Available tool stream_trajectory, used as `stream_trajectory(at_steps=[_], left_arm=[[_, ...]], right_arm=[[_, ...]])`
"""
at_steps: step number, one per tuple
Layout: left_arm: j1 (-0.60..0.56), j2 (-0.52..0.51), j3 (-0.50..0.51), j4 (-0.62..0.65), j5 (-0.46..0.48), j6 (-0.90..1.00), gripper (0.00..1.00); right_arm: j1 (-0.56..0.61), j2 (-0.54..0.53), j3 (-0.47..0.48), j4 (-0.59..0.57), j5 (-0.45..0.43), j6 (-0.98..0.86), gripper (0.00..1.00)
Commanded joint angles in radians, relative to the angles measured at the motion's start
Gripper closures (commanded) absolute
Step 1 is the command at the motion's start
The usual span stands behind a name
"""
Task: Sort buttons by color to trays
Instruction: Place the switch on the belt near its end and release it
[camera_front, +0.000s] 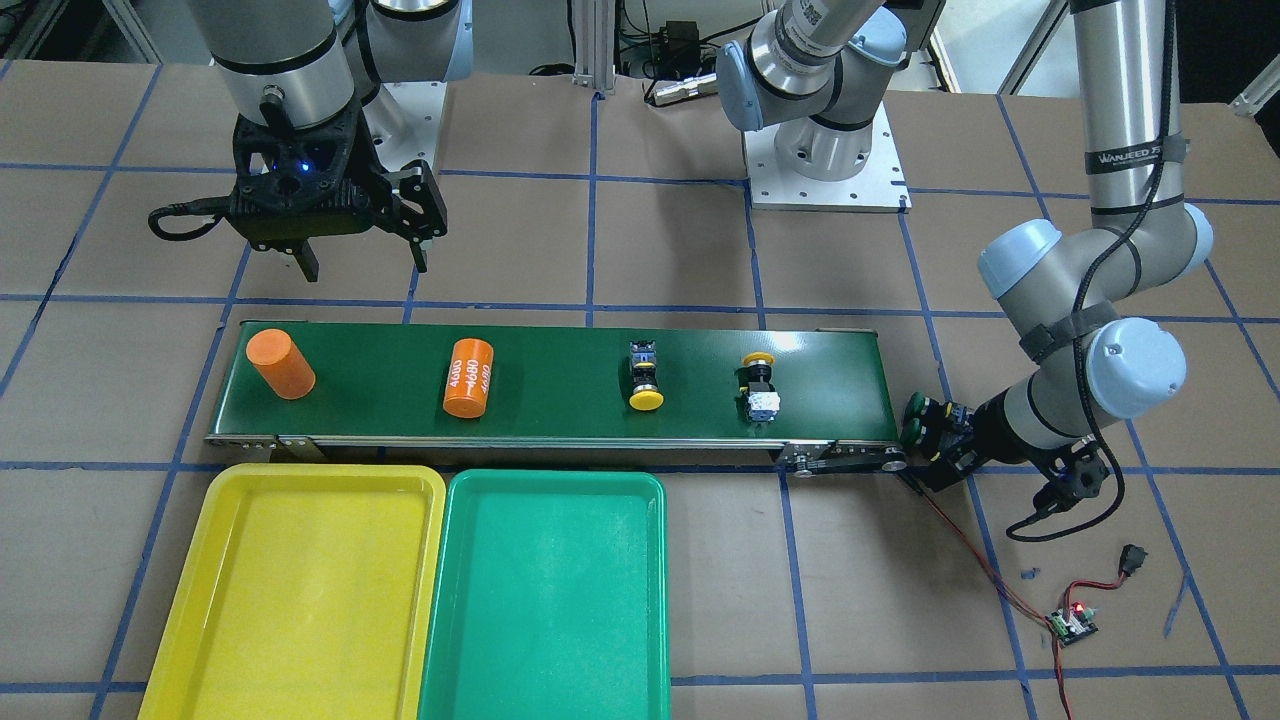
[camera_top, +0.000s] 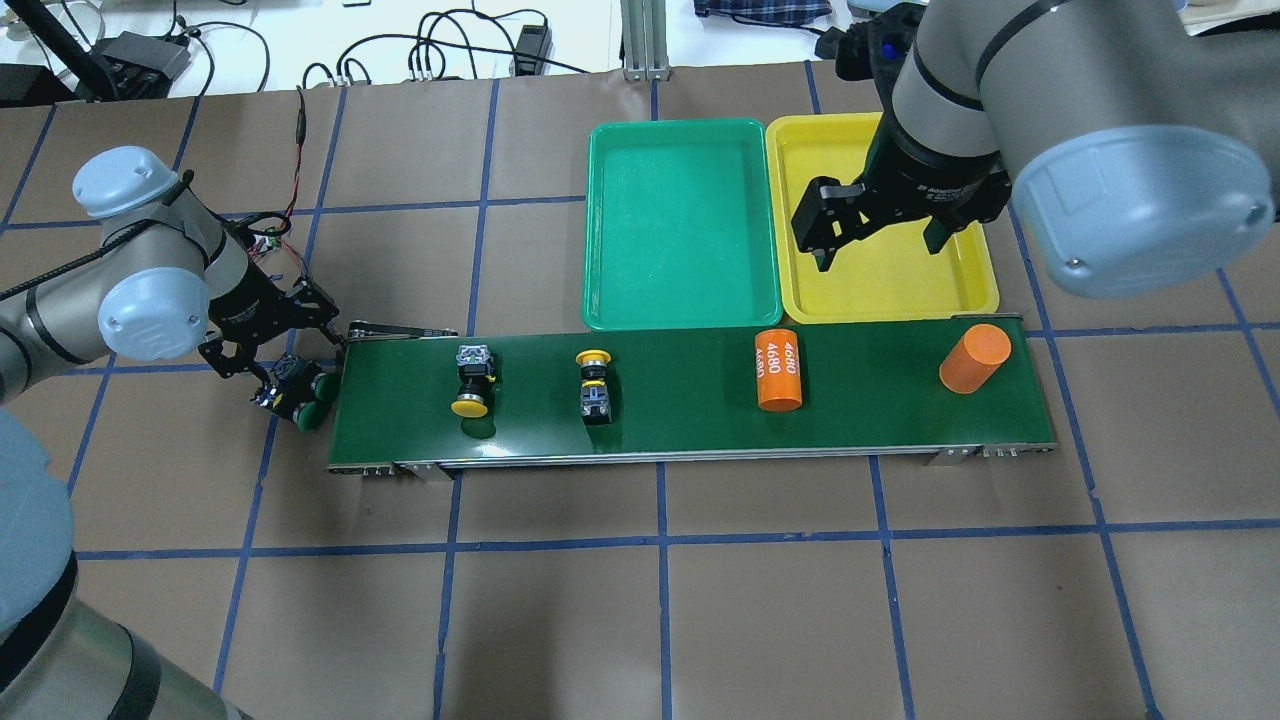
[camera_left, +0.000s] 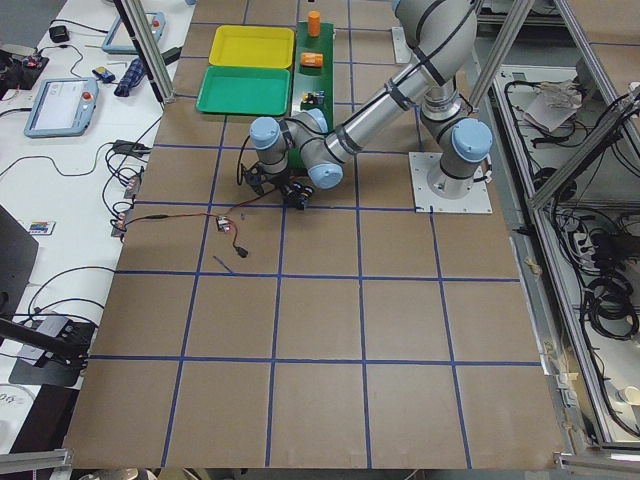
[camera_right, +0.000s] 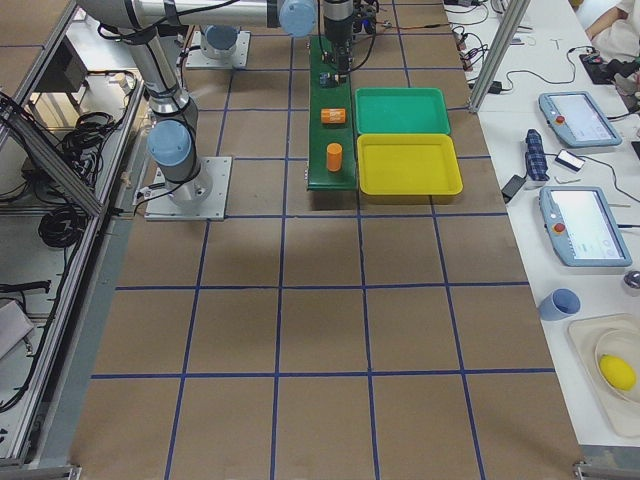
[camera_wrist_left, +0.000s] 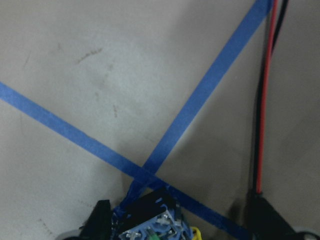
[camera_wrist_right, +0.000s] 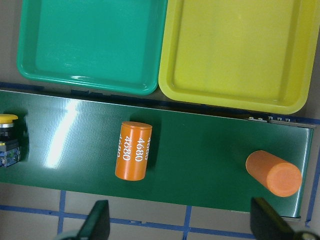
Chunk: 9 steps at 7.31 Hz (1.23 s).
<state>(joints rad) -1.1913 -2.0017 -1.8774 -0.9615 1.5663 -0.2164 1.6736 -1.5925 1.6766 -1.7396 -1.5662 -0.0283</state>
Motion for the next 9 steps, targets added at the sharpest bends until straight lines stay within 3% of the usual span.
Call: stream_trajectory(at_steps=[1, 2, 3, 4, 5, 7, 9], left_arm=[[0.001, 0.006, -0.043, 0.009, 0.000, 0.009, 0.00], [0.007, -0.014, -0.029, 0.018, 0.000, 0.011, 0.00], [0.009, -0.015, -0.016, 0.020, 0.000, 0.015, 0.09], [0.009, -0.014, 0.000, 0.015, 0.004, 0.017, 0.70], [0.009, -0.011, 0.000, 0.017, 0.038, 0.041, 1.00], [0.016, -0.002, 0.015, 0.018, 0.046, 0.155, 1.00], [0.016, 0.015, 0.093, 0.004, 0.099, 0.273, 1.00]], right_arm=[[0.000, -0.001, 0.000, 0.000, 0.000, -0.005, 0.00], [0.000, -0.006, -0.002, 0.009, -0.014, -0.005, 0.00], [0.000, -0.010, -0.002, 0.034, -0.012, -0.004, 0.00], [0.000, -0.012, -0.003, 0.054, -0.011, -0.004, 0.00], [0.000, -0.012, -0.005, 0.066, -0.008, -0.002, 0.00], [-0.002, -0.004, -0.011, 0.103, 0.000, -0.005, 0.00], [0.000, 0.000, -0.009, 0.023, 0.002, -0.031, 0.00]])
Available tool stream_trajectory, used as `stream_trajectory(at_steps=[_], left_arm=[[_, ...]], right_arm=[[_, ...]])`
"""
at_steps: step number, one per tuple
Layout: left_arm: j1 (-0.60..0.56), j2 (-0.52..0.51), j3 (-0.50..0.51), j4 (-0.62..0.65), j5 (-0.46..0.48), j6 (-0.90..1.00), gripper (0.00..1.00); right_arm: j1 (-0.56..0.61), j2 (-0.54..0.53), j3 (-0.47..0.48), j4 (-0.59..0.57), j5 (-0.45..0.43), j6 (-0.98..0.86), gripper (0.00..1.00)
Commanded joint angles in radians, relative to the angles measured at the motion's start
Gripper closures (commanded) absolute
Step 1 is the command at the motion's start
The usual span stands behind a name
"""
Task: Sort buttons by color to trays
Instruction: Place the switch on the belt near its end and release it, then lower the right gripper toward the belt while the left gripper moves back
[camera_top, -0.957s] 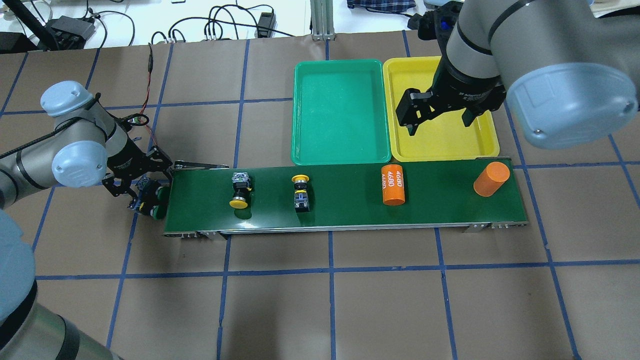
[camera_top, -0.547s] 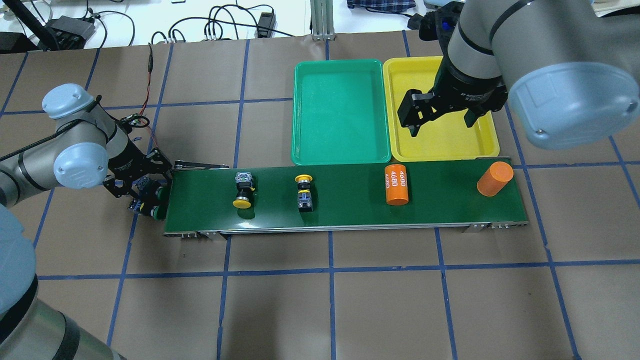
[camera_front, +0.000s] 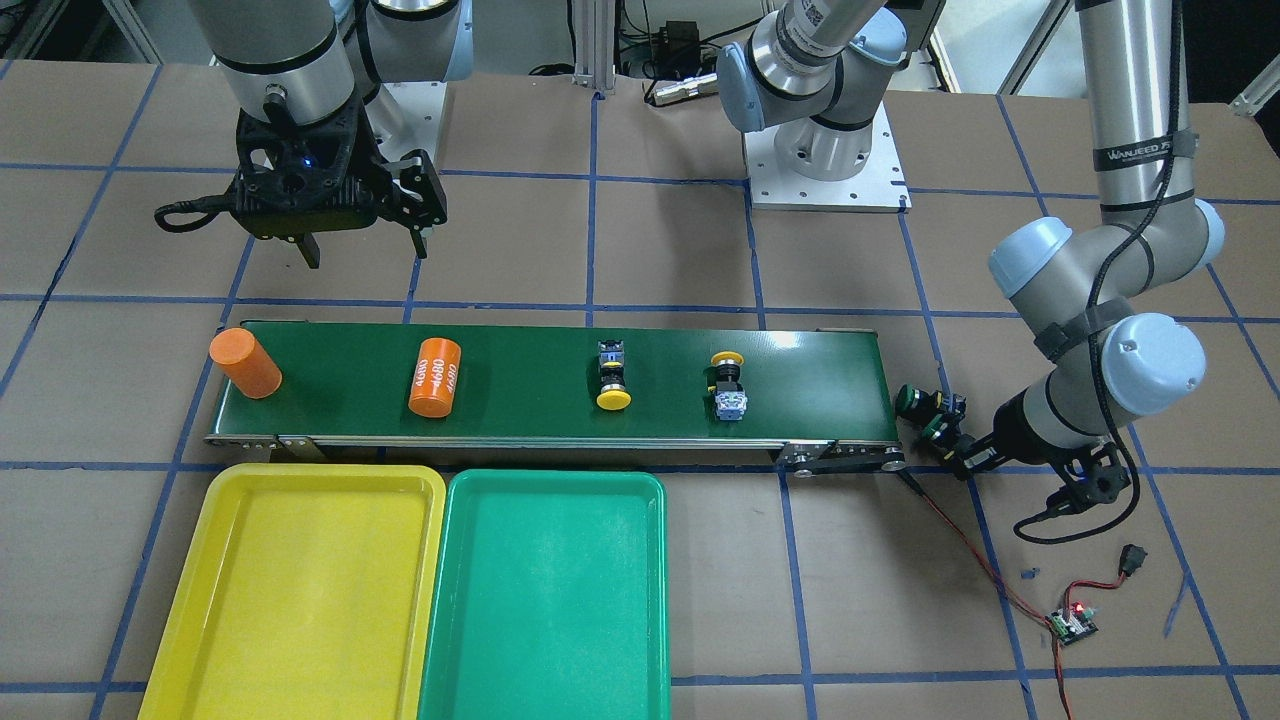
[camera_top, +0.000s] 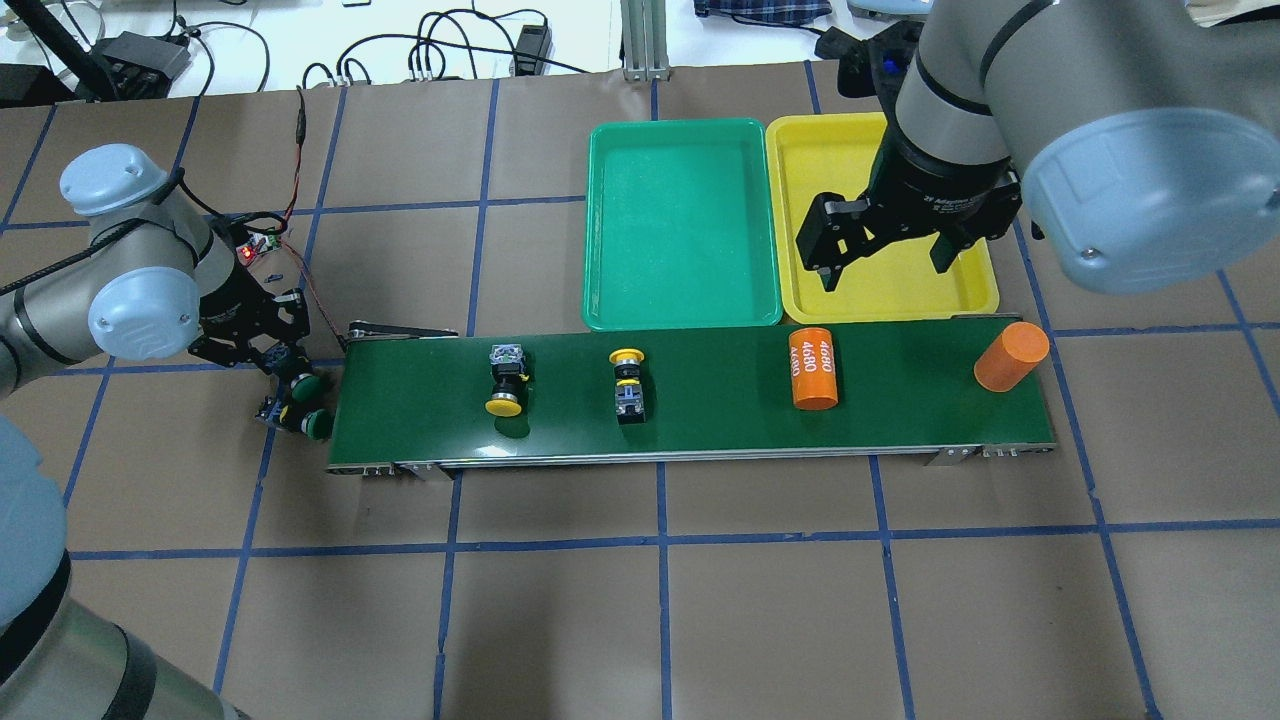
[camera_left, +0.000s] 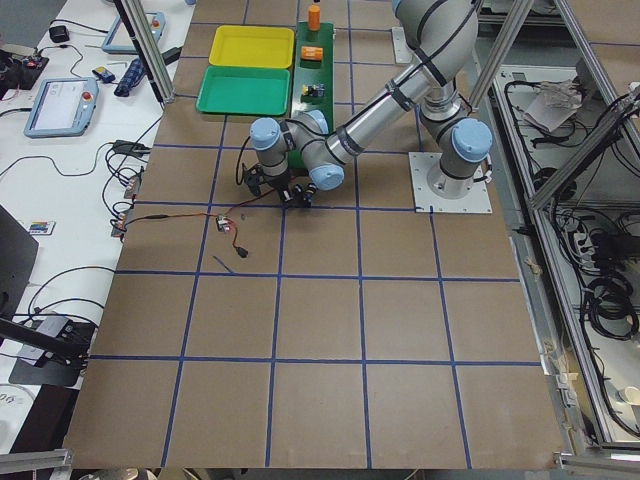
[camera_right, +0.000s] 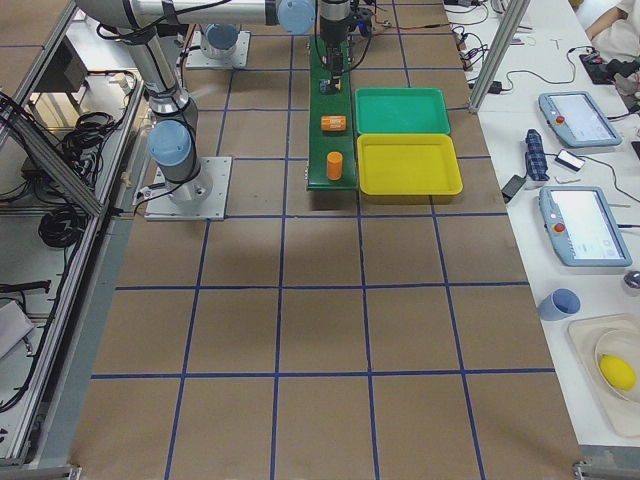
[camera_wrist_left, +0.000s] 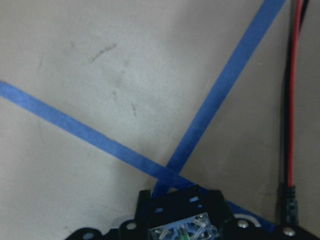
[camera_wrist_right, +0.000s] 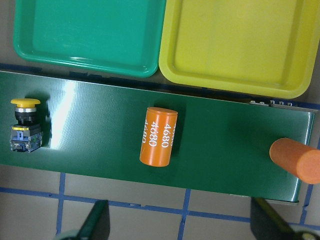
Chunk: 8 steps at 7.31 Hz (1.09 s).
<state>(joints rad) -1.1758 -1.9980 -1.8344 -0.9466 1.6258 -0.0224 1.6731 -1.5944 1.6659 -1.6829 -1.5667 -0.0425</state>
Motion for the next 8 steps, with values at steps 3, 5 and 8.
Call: stream_trajectory(at_steps=[3, 5, 8], left_arm=[[-0.037, 0.062, 0.124, -0.104, 0.004, 0.261, 1.00], [-0.146, 0.122, 0.095, -0.208, -0.112, 0.331, 1.00], [-0.251, 0.142, 0.001, -0.193, -0.115, 0.448, 1.00]], right_arm=[[-0.001, -0.010, 0.000, -0.026, -0.003, -0.016, 0.00], [0.032, -0.013, 0.009, -0.026, 0.001, 0.004, 0.00], [0.043, 0.065, 0.011, -0.040, 0.005, 0.062, 0.00]])
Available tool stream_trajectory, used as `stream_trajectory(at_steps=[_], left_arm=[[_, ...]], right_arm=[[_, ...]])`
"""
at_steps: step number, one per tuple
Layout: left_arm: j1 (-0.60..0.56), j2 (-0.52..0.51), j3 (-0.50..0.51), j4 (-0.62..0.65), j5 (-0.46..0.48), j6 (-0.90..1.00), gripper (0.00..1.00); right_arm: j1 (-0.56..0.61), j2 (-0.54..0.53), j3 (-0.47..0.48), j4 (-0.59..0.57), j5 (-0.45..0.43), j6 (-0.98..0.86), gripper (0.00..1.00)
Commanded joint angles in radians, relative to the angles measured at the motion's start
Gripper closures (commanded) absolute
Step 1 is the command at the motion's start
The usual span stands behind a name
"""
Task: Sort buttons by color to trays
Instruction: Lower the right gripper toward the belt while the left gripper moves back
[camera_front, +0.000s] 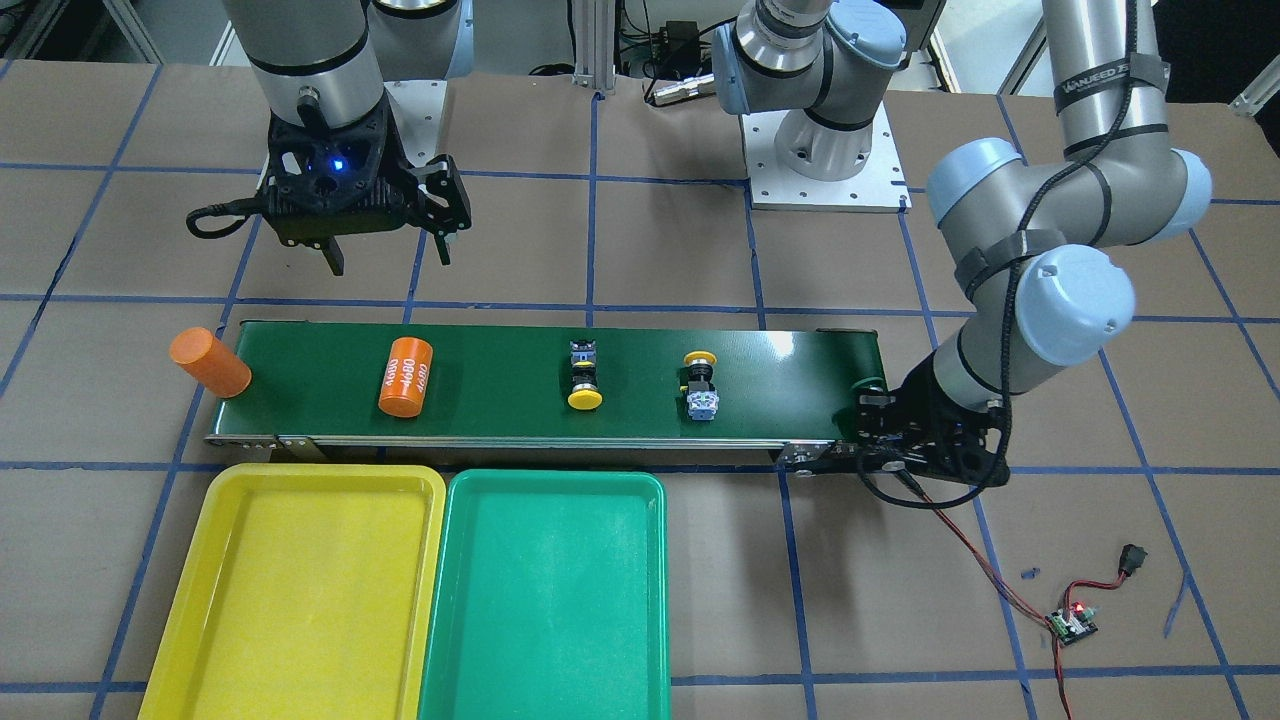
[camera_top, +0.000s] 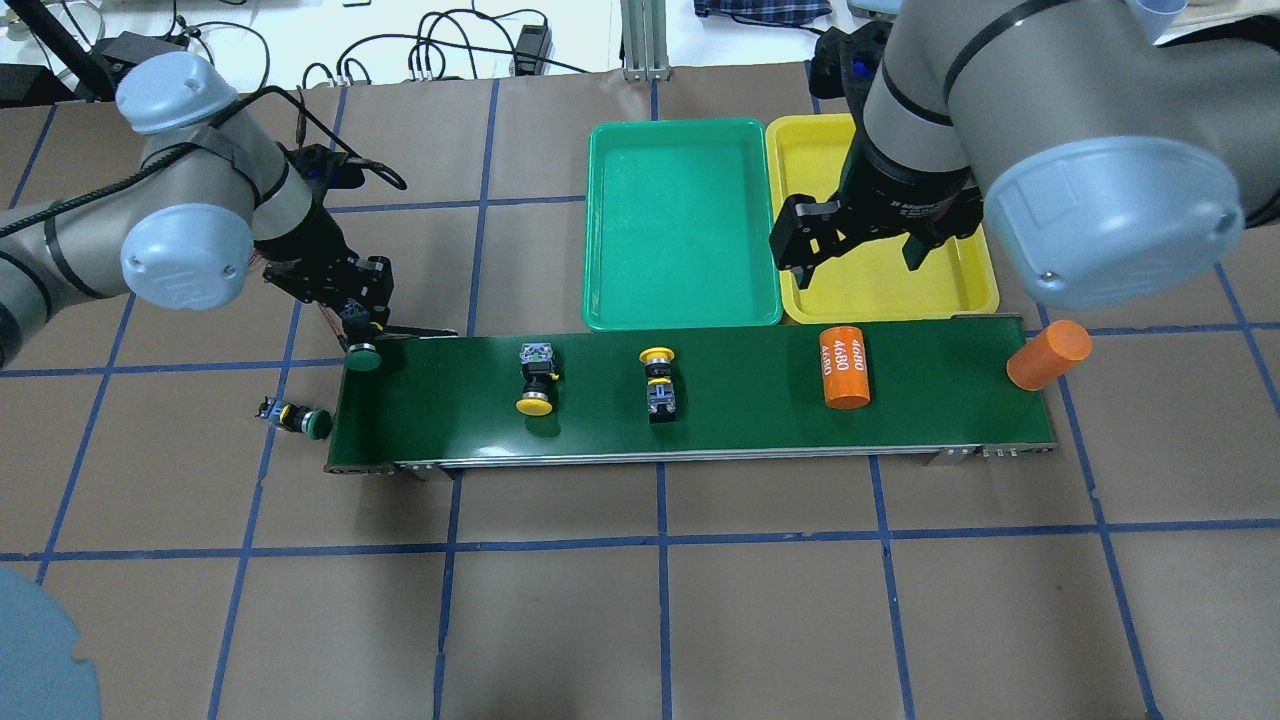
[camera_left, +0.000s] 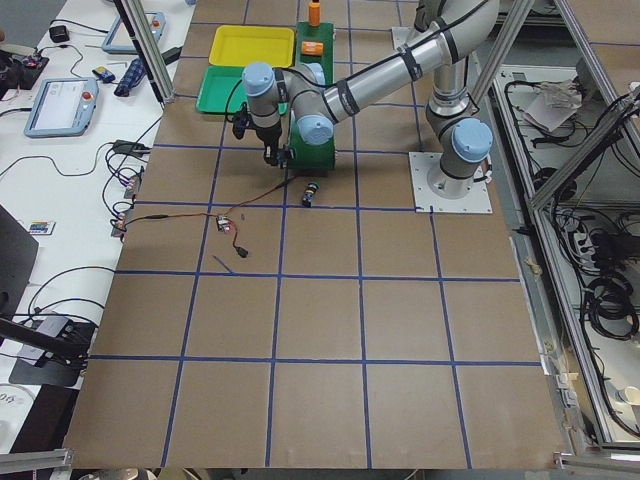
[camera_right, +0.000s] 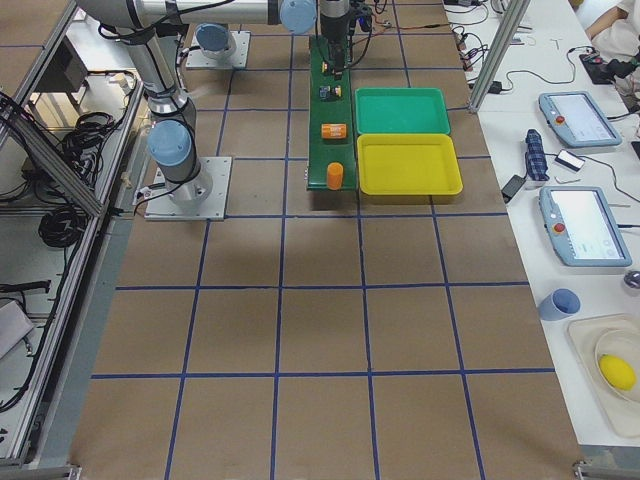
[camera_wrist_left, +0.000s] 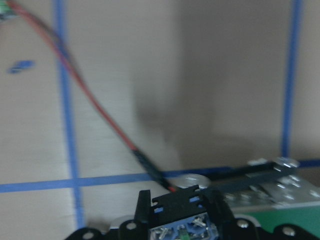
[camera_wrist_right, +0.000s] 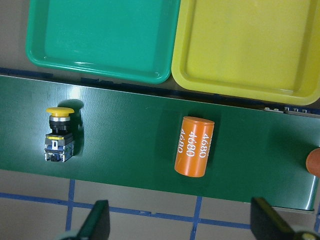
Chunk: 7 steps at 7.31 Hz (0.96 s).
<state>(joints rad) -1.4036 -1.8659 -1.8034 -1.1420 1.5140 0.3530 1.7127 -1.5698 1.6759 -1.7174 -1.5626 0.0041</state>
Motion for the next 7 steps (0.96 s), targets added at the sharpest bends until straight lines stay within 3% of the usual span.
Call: stream_trajectory(at_steps=[1, 2, 5, 6, 7], left_arm=[[-0.023, 0.020, -0.031, -0.008, 0.006, 0.131, 1.00], [-0.023, 0.036, -0.043, -0.018, 0.011, 0.135, 1.00], [-0.023, 0.051, -0.091, -0.013, 0.057, 0.202, 1.00], [-0.023, 0.047, -0.094, -0.012, 0.049, 0.199, 0.57], [-0.025, 0.048, -0.093, -0.016, 0.048, 0.199, 0.32]], right_arm=[[0.011, 0.048, 0.001, -0.008, 0.001, 0.017, 0.00], [0.024, 0.080, 0.001, -0.011, 0.002, 0.043, 0.01], [0.139, 0.270, -0.001, -0.294, 0.026, 0.174, 0.00], [0.159, 0.319, -0.001, -0.354, 0.026, 0.194, 0.01], [0.178, 0.341, -0.001, -0.363, 0.022, 0.215, 0.02]])
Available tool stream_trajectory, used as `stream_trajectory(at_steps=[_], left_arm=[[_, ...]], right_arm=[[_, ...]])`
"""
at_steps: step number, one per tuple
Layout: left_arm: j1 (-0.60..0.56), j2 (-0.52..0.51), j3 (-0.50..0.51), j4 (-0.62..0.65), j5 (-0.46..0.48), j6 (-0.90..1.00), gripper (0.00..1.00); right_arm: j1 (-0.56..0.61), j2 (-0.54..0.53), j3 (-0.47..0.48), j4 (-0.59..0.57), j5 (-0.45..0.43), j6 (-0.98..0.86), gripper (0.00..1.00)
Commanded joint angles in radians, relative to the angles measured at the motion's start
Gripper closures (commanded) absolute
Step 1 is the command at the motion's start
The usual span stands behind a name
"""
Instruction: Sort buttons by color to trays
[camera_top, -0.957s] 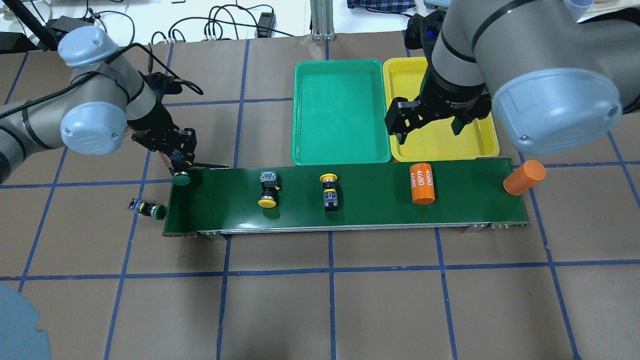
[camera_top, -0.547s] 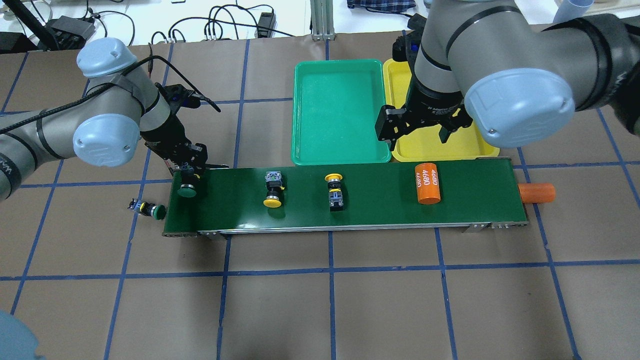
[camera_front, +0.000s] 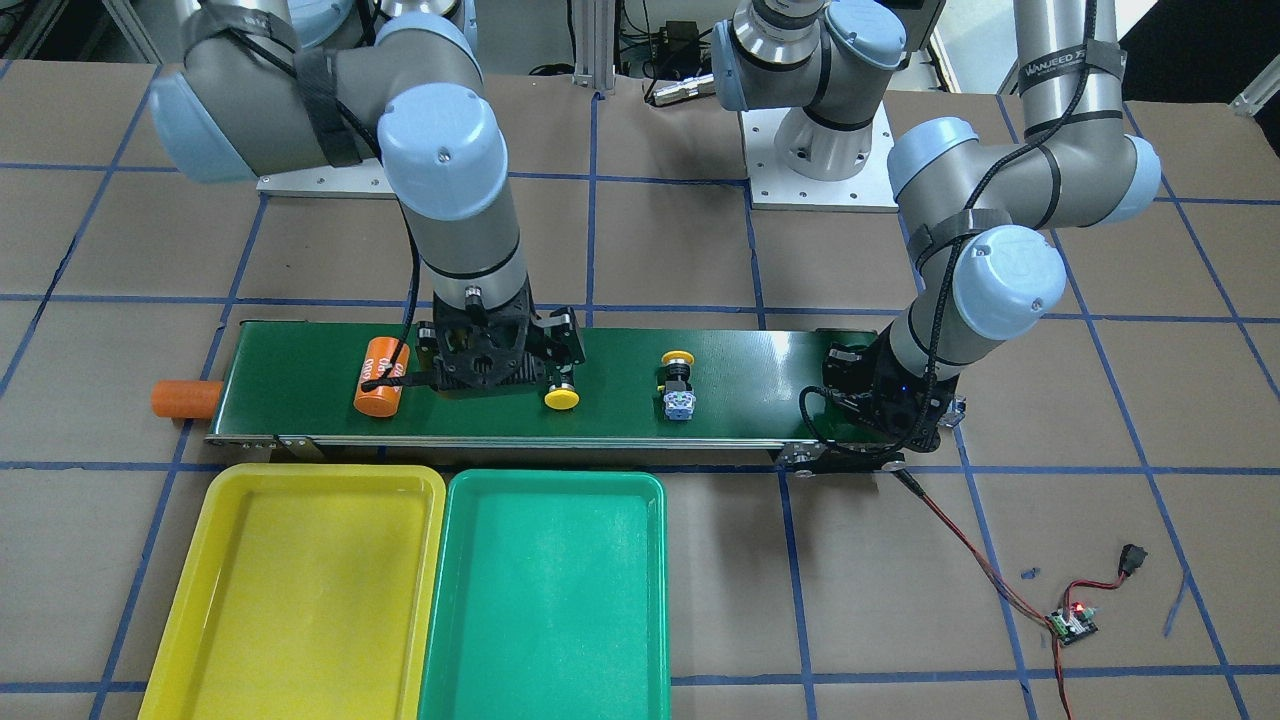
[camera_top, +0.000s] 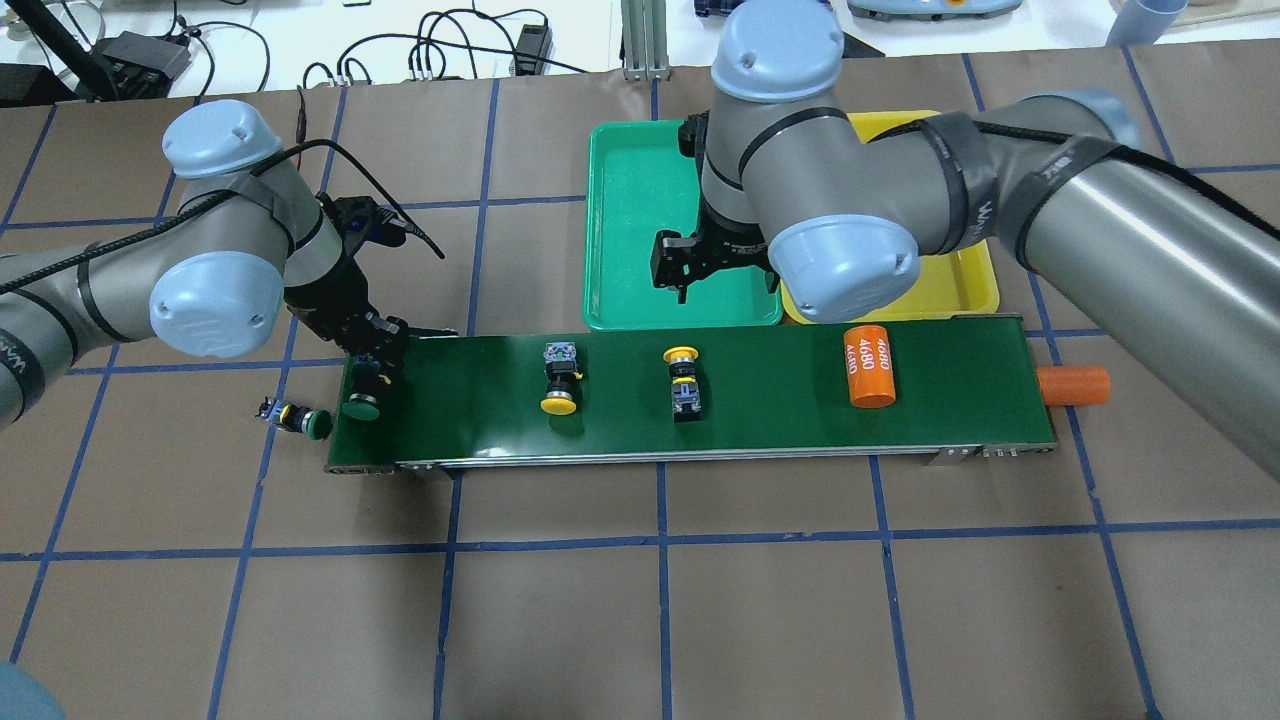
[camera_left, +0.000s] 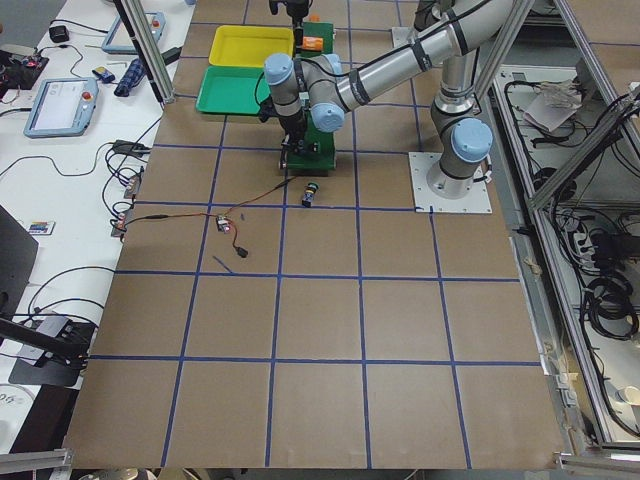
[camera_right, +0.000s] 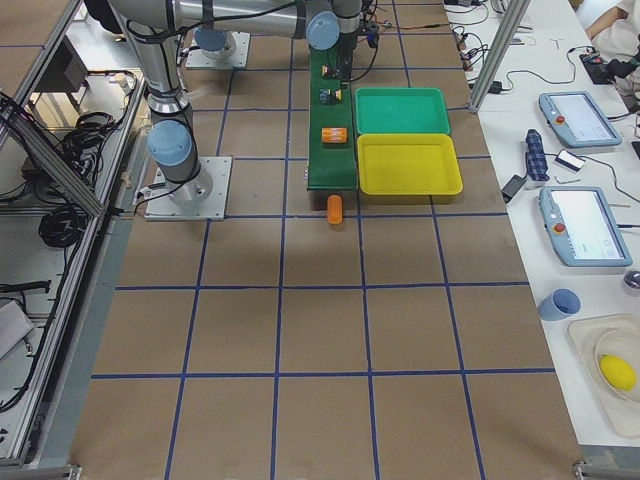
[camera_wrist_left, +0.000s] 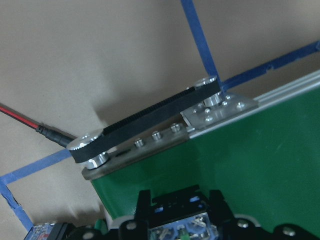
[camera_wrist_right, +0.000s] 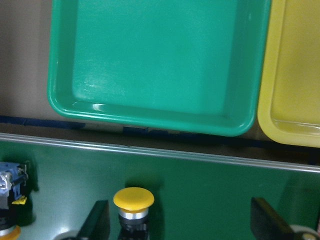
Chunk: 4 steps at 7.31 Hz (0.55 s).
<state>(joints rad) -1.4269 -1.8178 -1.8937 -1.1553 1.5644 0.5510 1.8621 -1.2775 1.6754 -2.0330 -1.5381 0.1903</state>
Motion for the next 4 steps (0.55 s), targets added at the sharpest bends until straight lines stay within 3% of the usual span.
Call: stream_trajectory(at_steps=[1, 3, 4], left_arm=[[-0.006, 0.006, -0.001, -0.003, -0.007, -0.002, 0.05], [0.006, 0.032, 0.025, -0.004, -0.007, -0.002, 0.03], [0.032, 0.049, 0.056, -0.004, 0.002, -0.002, 0.03]], right_arm=[[0.043, 0.064, 0.001, -0.046, 0.002, 0.029, 0.04], [0.071, 0.086, 0.021, -0.039, -0.005, 0.021, 0.05], [0.069, 0.077, 0.086, -0.046, -0.013, 0.005, 0.07]])
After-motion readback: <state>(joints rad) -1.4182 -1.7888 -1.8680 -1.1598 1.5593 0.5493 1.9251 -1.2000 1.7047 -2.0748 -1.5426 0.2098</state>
